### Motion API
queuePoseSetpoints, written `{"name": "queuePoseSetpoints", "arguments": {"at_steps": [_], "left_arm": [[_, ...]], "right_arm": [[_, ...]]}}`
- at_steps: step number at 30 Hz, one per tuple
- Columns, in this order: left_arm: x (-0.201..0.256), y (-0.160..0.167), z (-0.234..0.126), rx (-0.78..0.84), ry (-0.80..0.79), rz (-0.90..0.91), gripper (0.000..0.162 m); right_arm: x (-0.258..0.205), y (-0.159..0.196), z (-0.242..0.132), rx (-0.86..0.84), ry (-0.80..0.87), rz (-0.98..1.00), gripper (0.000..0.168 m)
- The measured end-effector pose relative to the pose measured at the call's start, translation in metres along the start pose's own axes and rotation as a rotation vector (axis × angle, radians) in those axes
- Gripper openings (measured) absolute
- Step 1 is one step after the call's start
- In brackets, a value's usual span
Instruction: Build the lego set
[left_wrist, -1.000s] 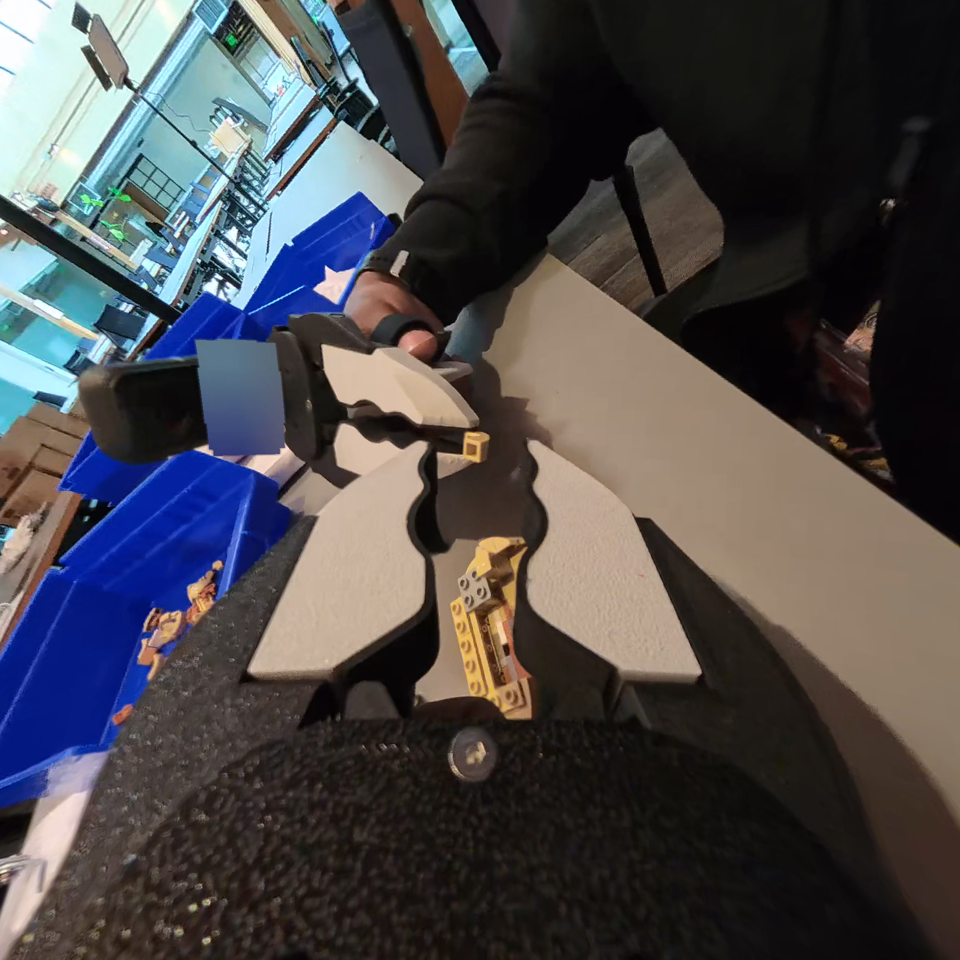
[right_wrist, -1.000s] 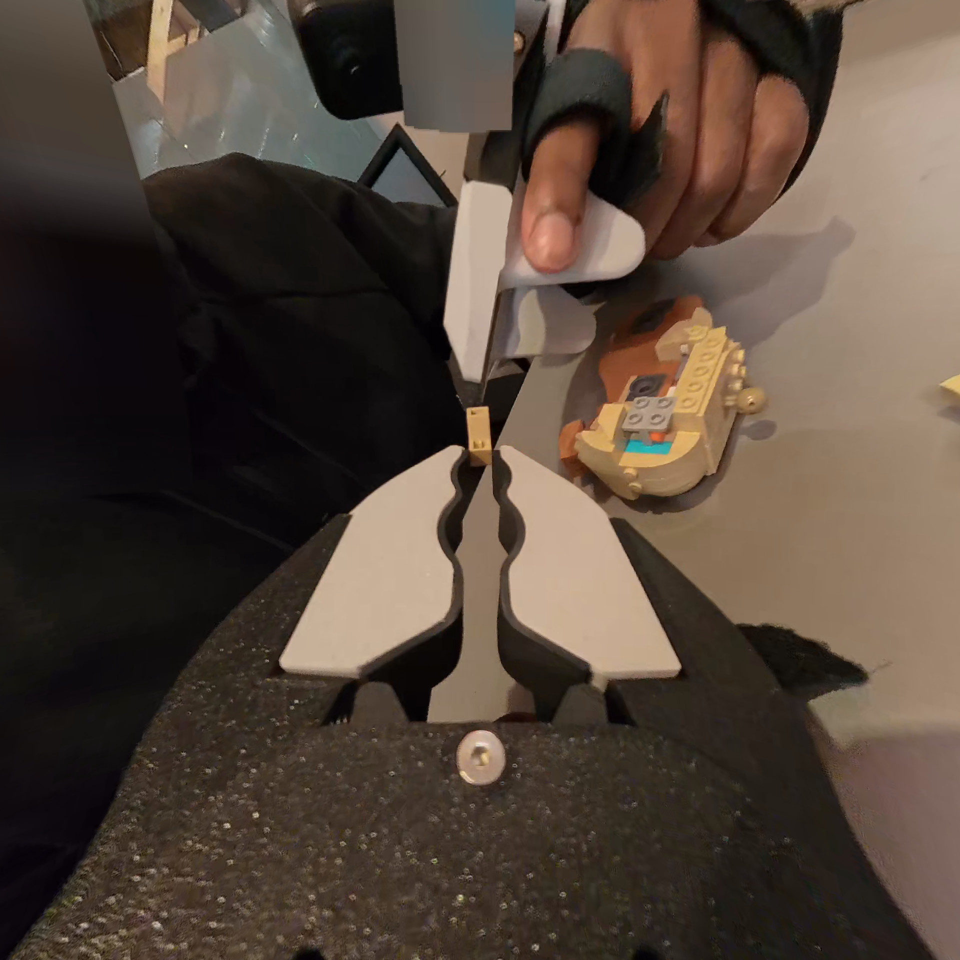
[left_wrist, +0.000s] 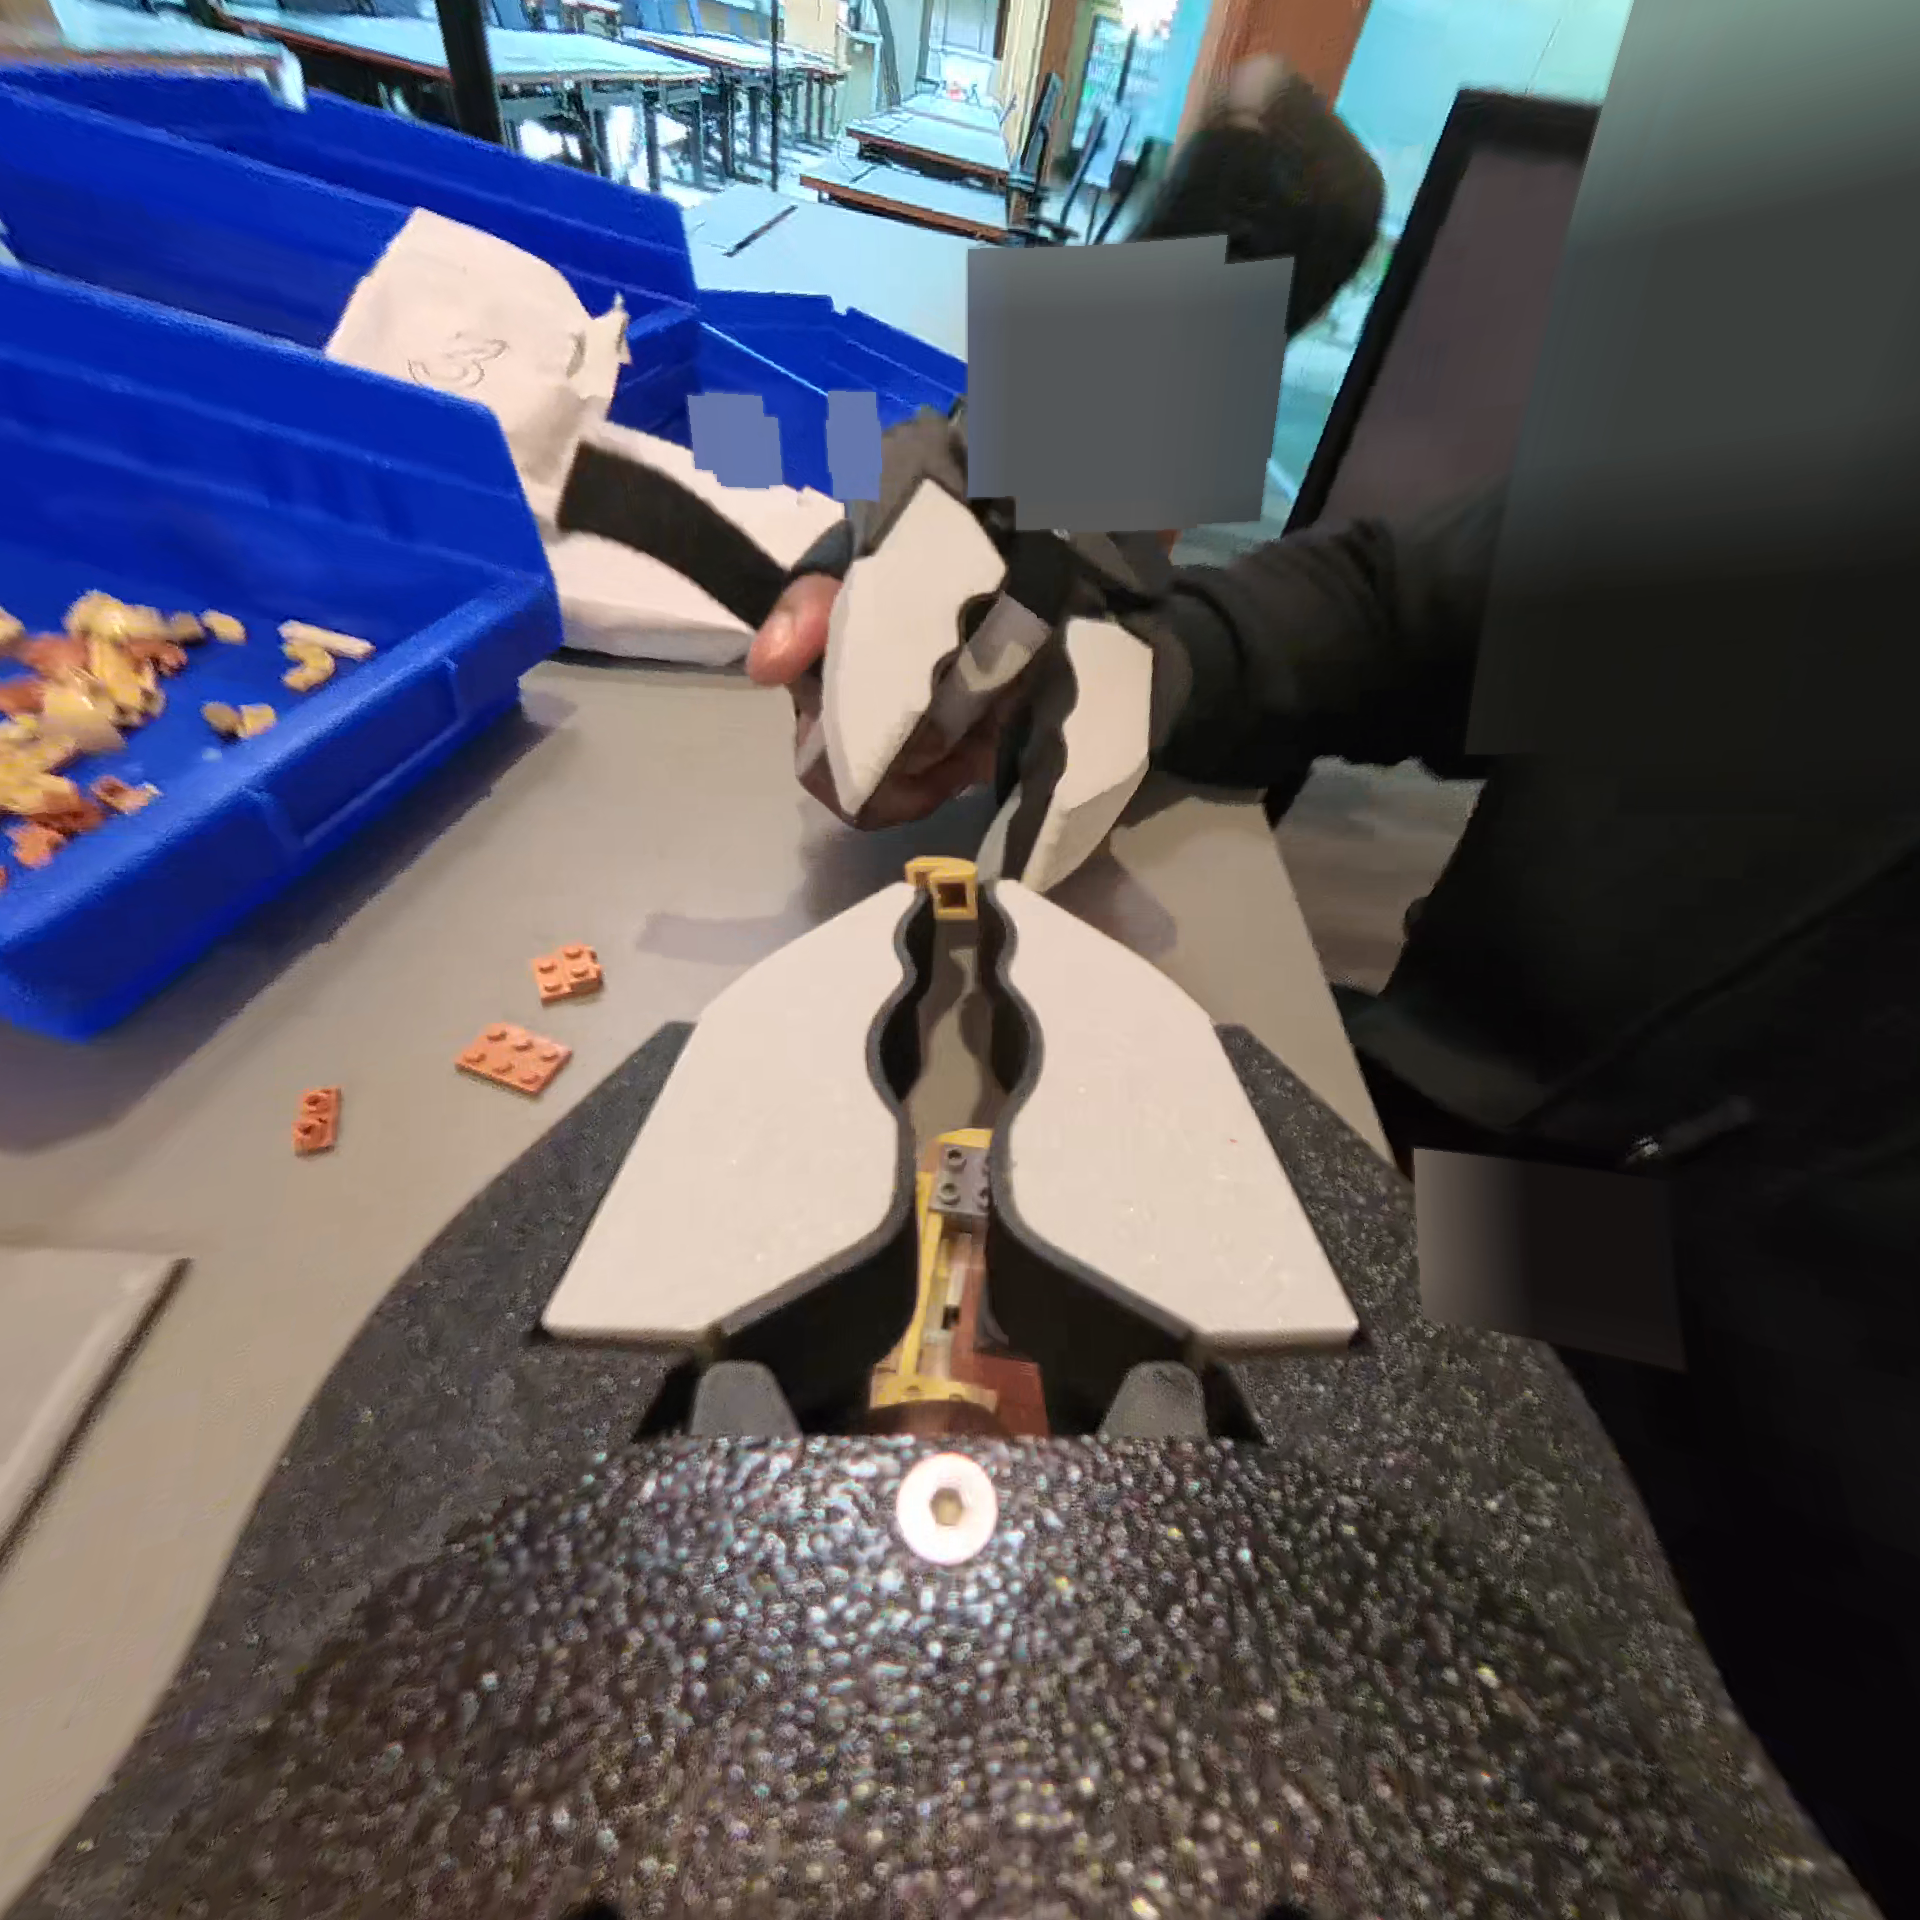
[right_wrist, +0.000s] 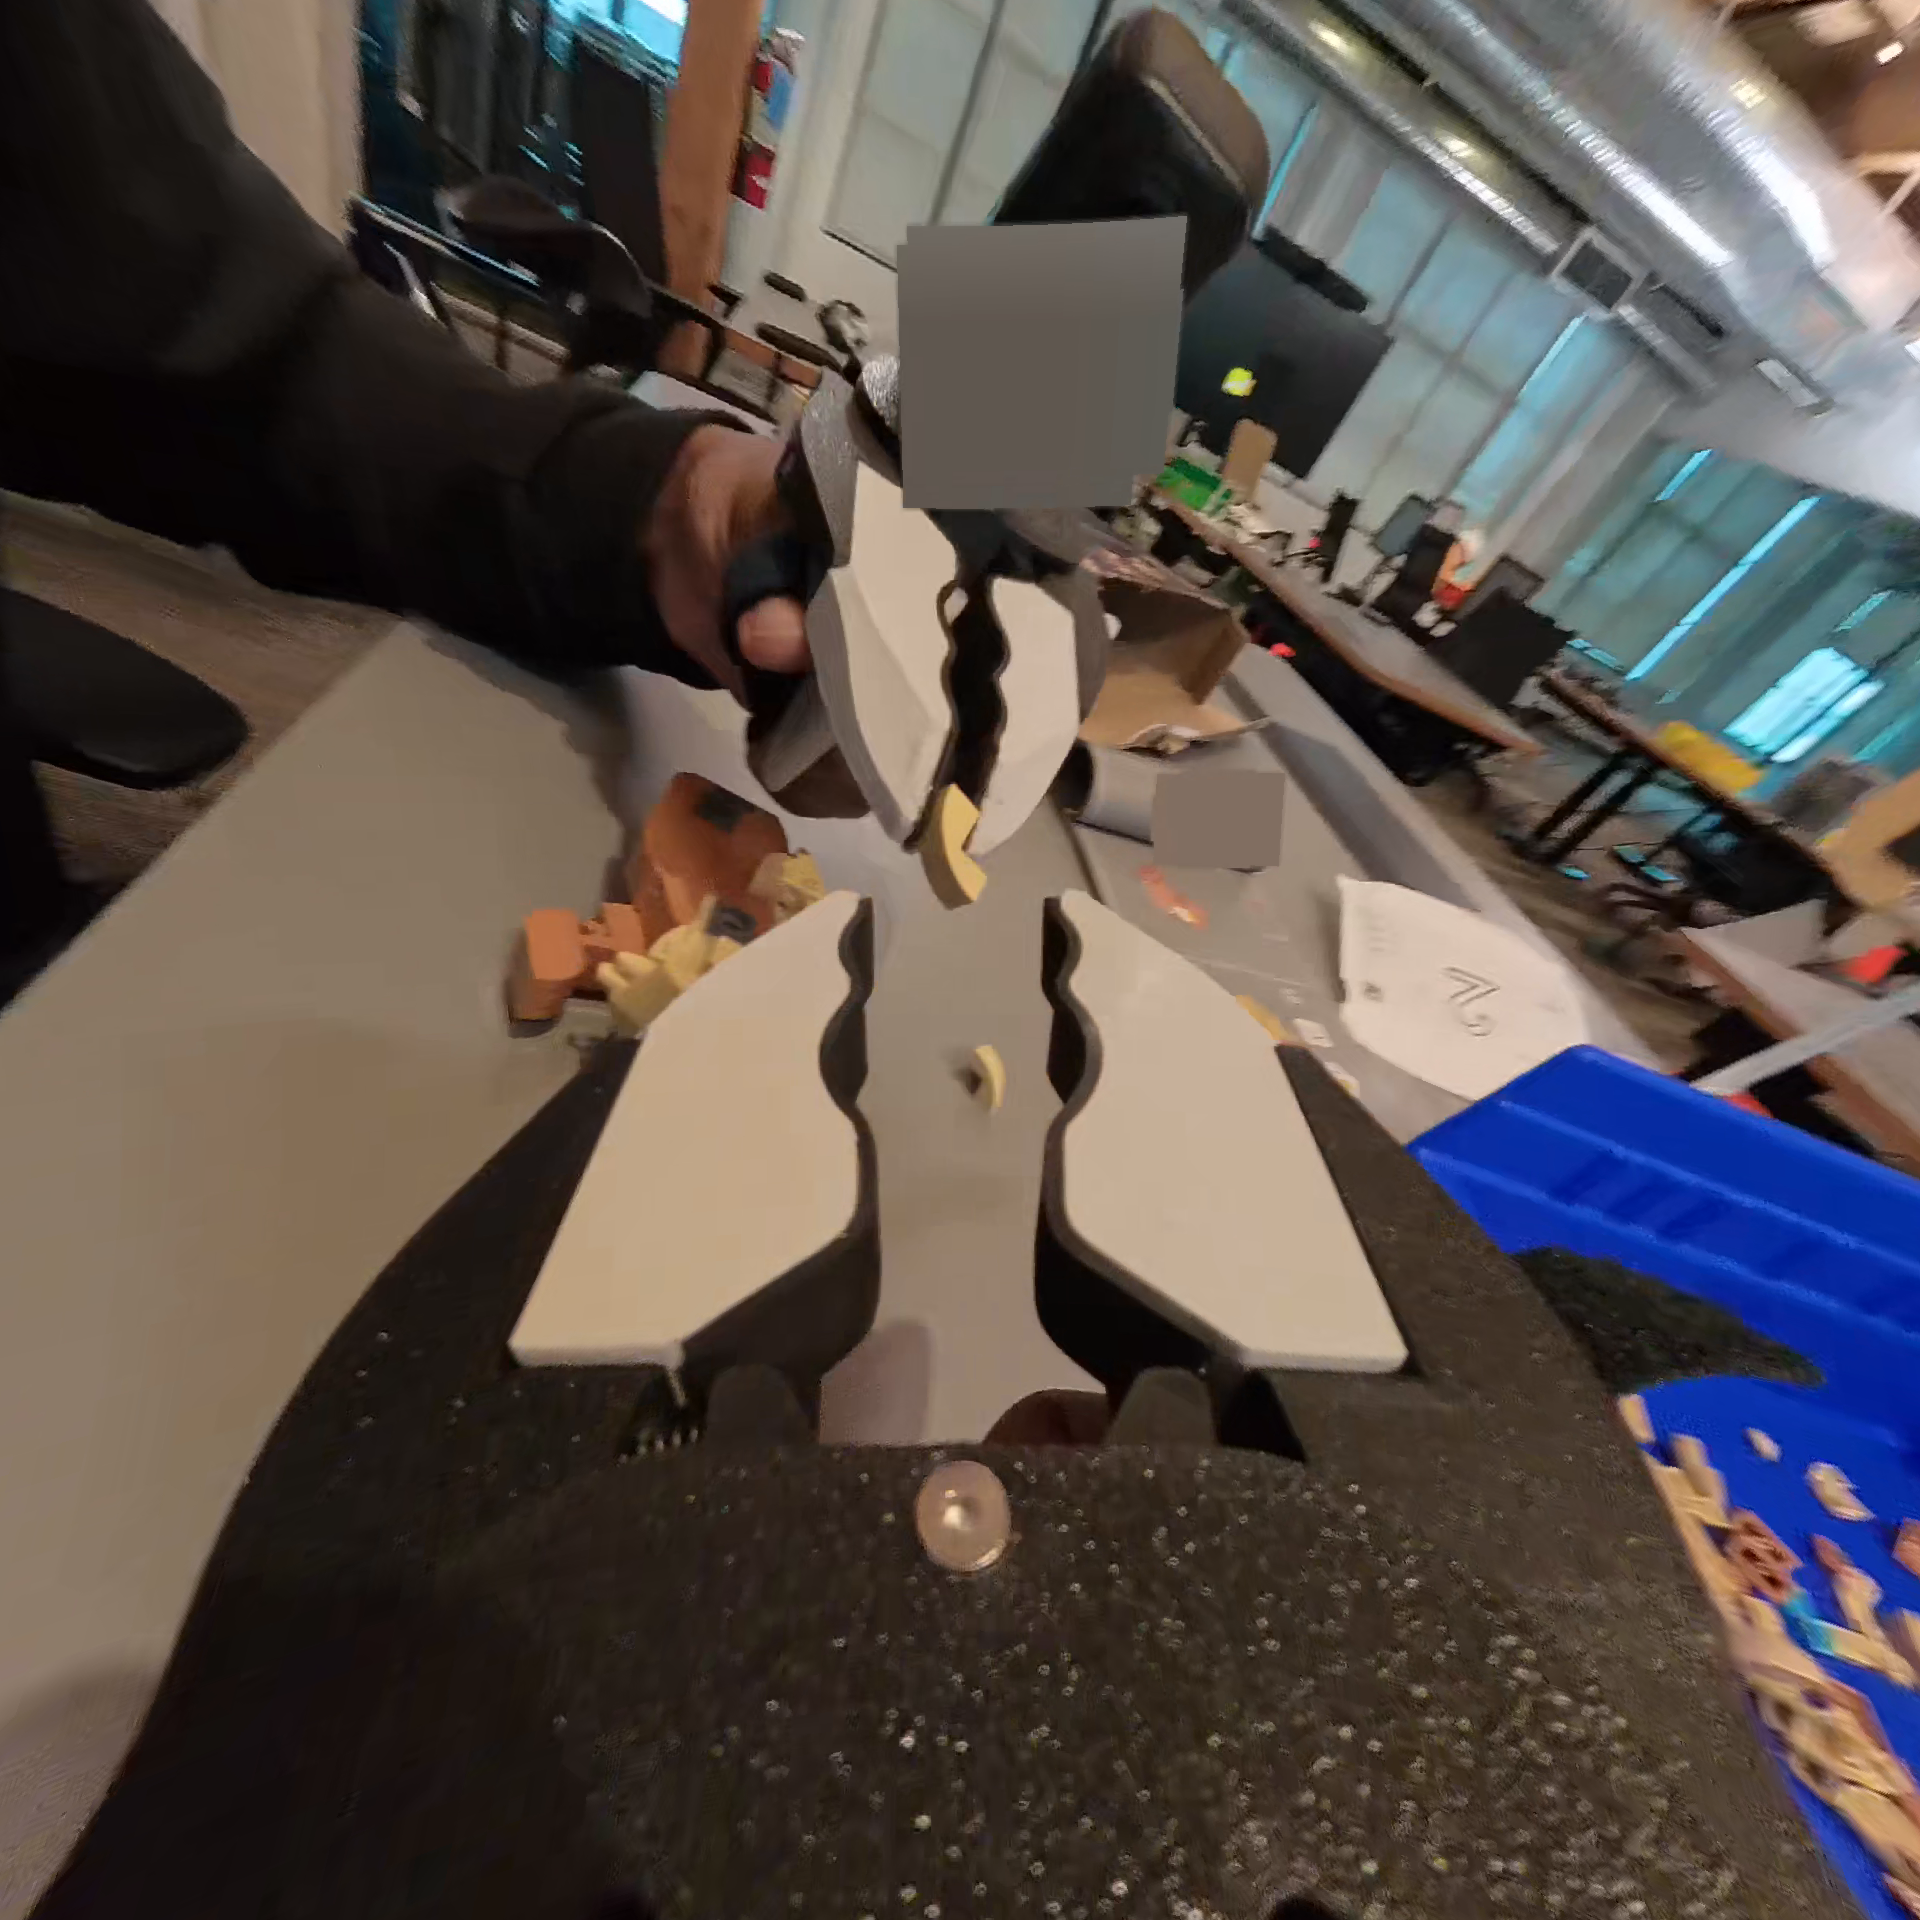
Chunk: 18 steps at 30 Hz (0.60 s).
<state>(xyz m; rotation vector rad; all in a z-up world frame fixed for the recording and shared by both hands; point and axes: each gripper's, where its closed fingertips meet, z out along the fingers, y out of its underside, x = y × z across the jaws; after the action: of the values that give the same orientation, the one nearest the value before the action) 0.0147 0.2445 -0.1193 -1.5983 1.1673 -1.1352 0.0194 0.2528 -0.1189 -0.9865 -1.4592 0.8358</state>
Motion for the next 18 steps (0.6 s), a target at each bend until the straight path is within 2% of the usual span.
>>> {"name": "queuePoseSetpoints", "arguments": {"at_steps": [6,18], "left_arm": [[-0.004,-0.0014,-0.0003,0.029,0.015,-0.142,0.008],[0.0037,-0.0003,0.0038,0.012,0.062,-0.128,0.008]], "right_arm": [[-0.0016,-0.0064,0.004,0.001,0.068,-0.113,0.018],[-0.0059,-0.0043,0.0093,-0.019,0.047,-0.069,0.01]]}}
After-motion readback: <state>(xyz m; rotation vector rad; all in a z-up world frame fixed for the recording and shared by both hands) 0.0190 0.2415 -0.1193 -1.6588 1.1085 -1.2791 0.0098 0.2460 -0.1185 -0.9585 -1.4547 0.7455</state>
